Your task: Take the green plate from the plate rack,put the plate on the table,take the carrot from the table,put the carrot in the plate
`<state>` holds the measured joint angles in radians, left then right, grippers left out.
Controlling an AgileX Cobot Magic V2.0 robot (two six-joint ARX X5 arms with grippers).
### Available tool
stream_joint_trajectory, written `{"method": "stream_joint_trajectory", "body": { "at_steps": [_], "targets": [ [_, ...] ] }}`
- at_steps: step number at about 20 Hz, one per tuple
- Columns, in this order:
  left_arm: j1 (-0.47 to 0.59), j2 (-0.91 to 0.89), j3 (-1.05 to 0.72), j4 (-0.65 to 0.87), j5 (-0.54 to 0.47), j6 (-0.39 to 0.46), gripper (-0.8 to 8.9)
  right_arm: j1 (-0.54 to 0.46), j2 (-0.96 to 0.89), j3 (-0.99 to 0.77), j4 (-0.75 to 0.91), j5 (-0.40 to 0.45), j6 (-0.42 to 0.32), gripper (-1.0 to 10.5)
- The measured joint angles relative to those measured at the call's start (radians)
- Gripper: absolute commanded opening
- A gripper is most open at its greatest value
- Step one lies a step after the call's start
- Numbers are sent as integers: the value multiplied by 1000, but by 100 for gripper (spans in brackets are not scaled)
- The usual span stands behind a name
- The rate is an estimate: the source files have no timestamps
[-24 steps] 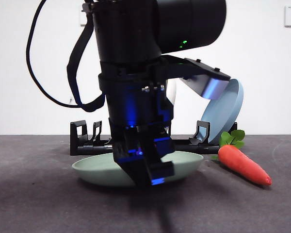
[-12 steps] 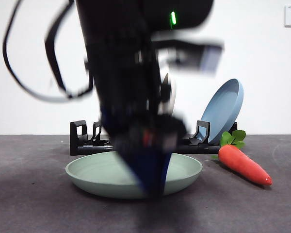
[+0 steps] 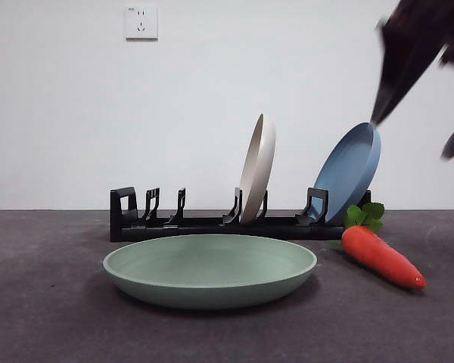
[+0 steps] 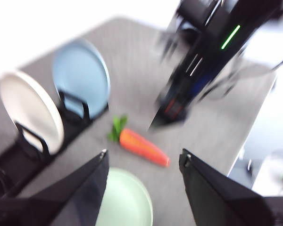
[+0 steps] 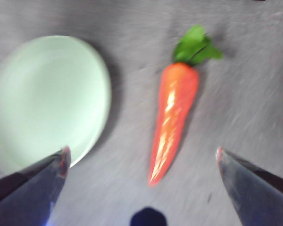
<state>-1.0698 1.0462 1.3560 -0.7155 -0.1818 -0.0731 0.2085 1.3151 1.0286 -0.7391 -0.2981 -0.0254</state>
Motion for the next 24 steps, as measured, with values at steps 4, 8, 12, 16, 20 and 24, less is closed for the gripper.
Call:
{"method": "stream_joint_trajectory", "body": {
  "at_steps": [4, 8, 12, 16, 20, 24],
  "targets": [
    [0, -98, 1, -28, 0, -27, 256, 56, 186, 0, 161, 93, 21, 657],
    [0, -124, 1, -68, 0, -58, 256, 100, 345, 0, 289, 202, 33, 585],
    [0, -121, 1, -95, 0, -71, 256, 112, 415, 0, 353, 224, 53, 485],
    [0, -121, 1, -96, 0, -78, 256, 112, 443, 0, 378, 224, 75, 273],
    [0, -121, 1, -96, 0, -78, 256, 112, 449, 0, 379, 225, 87, 85],
    [0, -121, 1, -96, -1, -78, 256, 112, 449, 0, 376, 221, 93, -17]
  ]
}}
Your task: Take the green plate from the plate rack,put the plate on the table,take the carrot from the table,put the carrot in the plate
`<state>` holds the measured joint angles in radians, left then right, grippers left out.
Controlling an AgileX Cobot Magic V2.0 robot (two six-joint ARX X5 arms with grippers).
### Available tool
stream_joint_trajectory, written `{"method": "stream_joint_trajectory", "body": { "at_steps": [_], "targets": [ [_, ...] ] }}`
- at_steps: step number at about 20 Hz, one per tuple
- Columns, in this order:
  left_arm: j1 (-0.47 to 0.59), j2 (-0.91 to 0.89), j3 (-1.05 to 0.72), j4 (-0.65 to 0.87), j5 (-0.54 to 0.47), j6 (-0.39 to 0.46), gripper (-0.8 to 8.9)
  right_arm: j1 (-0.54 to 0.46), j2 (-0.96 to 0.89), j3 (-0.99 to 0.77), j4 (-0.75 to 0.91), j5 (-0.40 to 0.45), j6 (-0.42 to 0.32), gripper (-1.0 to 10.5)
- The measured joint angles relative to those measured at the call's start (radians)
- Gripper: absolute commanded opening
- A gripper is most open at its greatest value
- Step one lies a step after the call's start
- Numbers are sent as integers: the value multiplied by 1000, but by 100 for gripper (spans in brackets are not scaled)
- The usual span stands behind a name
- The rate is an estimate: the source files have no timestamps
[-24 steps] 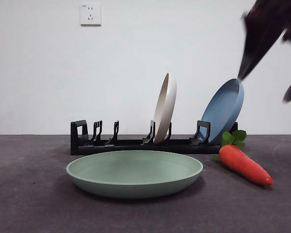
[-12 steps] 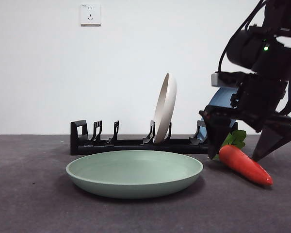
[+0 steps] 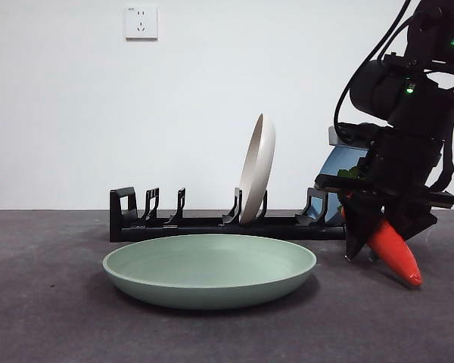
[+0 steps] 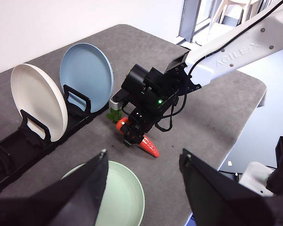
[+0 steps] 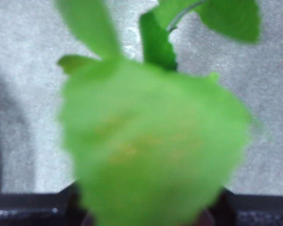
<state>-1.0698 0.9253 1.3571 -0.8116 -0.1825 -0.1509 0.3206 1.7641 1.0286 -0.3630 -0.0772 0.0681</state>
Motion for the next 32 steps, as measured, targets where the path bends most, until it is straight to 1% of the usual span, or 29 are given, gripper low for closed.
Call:
{"method": "stream_joint_trajectory", "body": {
  "at_steps": [3, 6, 8, 10, 12, 13, 15, 17, 21, 25, 26, 28, 29, 30, 32],
  "targets": [
    [0, 0, 0, 0, 0, 0, 256, 0, -18, 0, -35, 0, 0, -17],
    [0, 0, 0, -2, -1, 0, 256, 23, -153, 0, -70, 0, 6, -17],
    [0, 0, 0, -3, -6, 0, 256, 81, -254, 0, -65, 0, 29, -17],
    [0, 0, 0, -3, -21, 0, 256, 175, -295, 4, -26, 0, 65, -17],
    [0, 0, 0, -8, -22, 0, 255, 281, -278, 4, 47, -1, 105, -17],
    [0, 0, 0, -18, -24, 0, 255, 341, -253, 4, 115, 0, 128, -18],
    [0, 0, 0, -39, -24, 0, 255, 409, -199, 5, 223, -1, 156, -17],
    [0, 0, 0, -48, -24, 0, 255, 455, -125, 5, 290, -3, 183, -17],
    [0, 0, 0, -62, -24, 0, 255, 459, 10, 5, 303, -1, 210, -17],
    [0, 0, 0, -63, -24, 0, 255, 458, 51, 5, 320, 0, 213, -3],
    [0, 0, 0, -64, -24, 0, 255, 458, 51, 5, 325, 0, 213, 74],
    [0, 0, 0, -74, -24, 0, 255, 458, 51, 5, 335, 2, 213, 382],
    [0, 0, 0, -80, -24, 0, 256, 458, 51, 5, 334, 3, 213, 480],
    [0, 0, 0, -87, -24, 0, 256, 458, 51, 5, 334, 3, 213, 501],
    [0, 0, 0, -95, -24, 0, 256, 458, 51, 5, 328, 4, 213, 501]
  ]
}}
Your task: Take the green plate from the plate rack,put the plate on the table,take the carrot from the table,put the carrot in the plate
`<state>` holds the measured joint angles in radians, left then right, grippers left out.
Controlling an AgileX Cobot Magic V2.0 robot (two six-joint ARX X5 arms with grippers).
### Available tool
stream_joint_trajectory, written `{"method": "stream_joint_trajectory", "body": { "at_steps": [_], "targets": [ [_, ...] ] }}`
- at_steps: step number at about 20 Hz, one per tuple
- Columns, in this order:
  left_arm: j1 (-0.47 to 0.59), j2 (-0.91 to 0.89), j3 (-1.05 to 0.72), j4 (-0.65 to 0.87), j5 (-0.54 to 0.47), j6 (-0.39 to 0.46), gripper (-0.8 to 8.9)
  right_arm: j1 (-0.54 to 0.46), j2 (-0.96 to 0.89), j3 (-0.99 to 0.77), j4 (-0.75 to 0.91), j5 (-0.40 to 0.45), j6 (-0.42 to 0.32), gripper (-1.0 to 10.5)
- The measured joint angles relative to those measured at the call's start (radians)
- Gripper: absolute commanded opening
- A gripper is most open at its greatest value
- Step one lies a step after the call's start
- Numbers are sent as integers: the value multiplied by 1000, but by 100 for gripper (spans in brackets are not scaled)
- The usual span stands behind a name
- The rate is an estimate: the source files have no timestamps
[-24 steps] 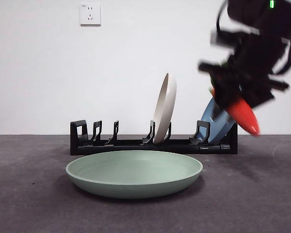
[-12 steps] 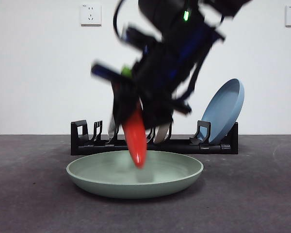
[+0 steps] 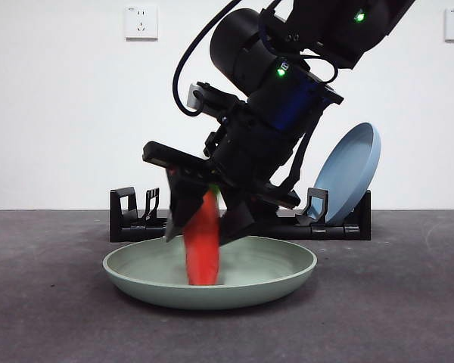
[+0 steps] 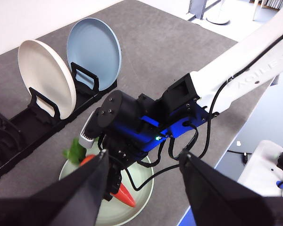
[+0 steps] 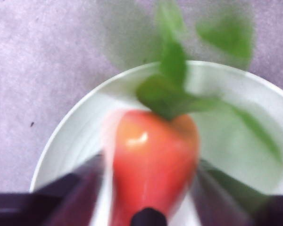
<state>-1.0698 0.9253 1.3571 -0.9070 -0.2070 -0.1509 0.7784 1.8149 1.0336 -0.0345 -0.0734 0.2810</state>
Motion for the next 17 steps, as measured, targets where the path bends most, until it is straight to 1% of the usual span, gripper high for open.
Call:
{"method": "stream_joint_trajectory", "body": {
  "at_steps": [5, 8, 11, 13, 17],
  "targets": [
    [0, 0, 0, -38, 0, 0, 255, 0, -1, 0, -24, 0, 1, 501],
    [0, 0, 0, -66, -8, 0, 255, 0, -55, 0, -104, 0, 1, 501],
    [0, 0, 0, -90, -68, 0, 256, 0, -238, 0, -232, -2, 1, 501],
    [0, 0, 0, -120, -92, 0, 255, 0, -396, 0, -383, -21, 0, 501],
    [0, 0, 0, -163, -99, 0, 255, 2, -586, 0, -624, -59, 0, 500]
  ]
}}
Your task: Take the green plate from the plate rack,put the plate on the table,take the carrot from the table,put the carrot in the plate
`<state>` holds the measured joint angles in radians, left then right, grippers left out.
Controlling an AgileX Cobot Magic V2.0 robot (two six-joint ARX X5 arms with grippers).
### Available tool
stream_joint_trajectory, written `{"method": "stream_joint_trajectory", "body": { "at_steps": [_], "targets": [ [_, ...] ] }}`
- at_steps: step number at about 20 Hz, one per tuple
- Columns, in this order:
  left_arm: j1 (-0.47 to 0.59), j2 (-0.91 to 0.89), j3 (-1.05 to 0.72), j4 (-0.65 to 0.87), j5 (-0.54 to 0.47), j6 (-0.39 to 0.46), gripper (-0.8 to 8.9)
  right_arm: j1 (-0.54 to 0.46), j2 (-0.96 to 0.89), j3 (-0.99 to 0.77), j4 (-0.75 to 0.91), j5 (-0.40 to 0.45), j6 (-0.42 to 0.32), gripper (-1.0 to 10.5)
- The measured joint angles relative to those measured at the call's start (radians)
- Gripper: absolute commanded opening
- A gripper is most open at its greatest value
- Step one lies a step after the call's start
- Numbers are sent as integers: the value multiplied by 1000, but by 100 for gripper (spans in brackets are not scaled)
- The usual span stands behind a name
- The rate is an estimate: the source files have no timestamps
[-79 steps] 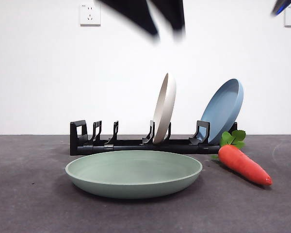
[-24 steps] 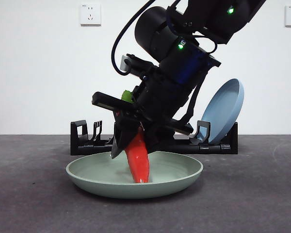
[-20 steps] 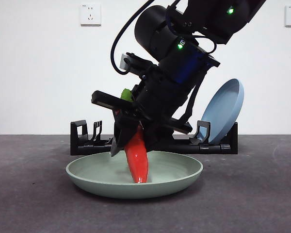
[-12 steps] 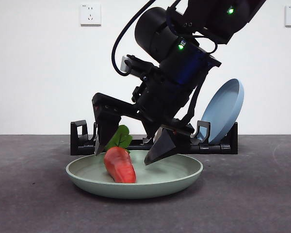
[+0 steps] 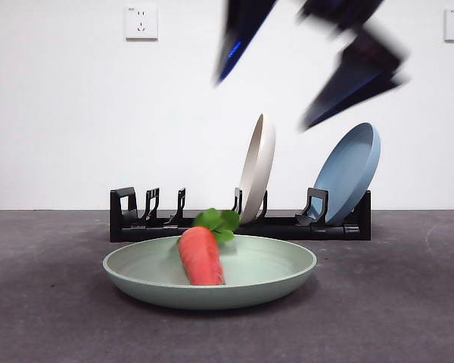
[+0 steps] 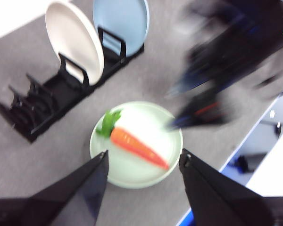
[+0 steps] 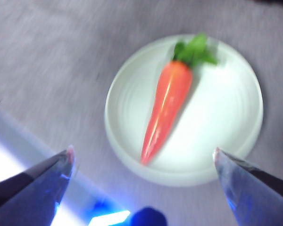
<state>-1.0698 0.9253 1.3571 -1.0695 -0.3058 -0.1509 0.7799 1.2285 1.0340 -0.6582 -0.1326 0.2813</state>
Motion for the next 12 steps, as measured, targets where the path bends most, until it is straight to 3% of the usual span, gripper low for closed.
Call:
{"method": "stream_joint_trajectory", "body": {
  "at_steps": [9, 12],
  "targets": [
    [0, 0, 0, -82, 2, 0, 251, 6, -351, 0, -415, -24, 0, 495],
    [0, 0, 0, -109, 5, -1, 247, 6, -405, 0, -504, -24, 0, 377]
  ]
}}
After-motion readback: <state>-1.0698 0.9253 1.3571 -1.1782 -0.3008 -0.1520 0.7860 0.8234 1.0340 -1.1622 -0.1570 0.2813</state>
